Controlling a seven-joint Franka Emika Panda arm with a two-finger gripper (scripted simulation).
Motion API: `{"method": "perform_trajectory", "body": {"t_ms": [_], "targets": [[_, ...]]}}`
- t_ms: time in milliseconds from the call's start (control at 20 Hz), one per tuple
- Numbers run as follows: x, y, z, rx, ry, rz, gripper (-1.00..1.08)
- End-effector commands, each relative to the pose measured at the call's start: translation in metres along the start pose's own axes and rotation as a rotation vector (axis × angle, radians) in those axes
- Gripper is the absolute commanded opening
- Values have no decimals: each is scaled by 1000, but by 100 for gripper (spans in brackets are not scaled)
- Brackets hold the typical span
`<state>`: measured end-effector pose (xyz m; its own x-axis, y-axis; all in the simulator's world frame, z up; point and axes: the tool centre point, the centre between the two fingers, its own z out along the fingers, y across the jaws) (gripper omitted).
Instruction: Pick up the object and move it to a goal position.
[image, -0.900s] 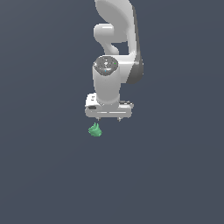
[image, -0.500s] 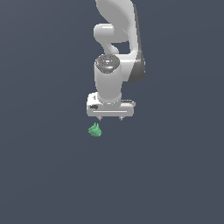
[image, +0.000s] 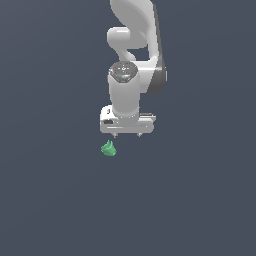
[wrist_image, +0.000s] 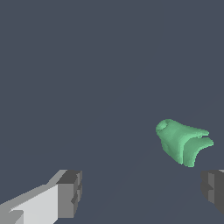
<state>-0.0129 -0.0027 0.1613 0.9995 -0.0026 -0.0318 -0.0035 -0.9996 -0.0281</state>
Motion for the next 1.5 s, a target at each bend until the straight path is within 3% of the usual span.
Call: {"method": "perform_trajectory", "body": {"t_ms": [0,350,1000,1450], "targets": [[0,3,3,0,1,25,100],[2,20,17,1,7,163,100],[3,71,55,-9,29,562,100],[1,88,67,-15,40,690,100]]}}
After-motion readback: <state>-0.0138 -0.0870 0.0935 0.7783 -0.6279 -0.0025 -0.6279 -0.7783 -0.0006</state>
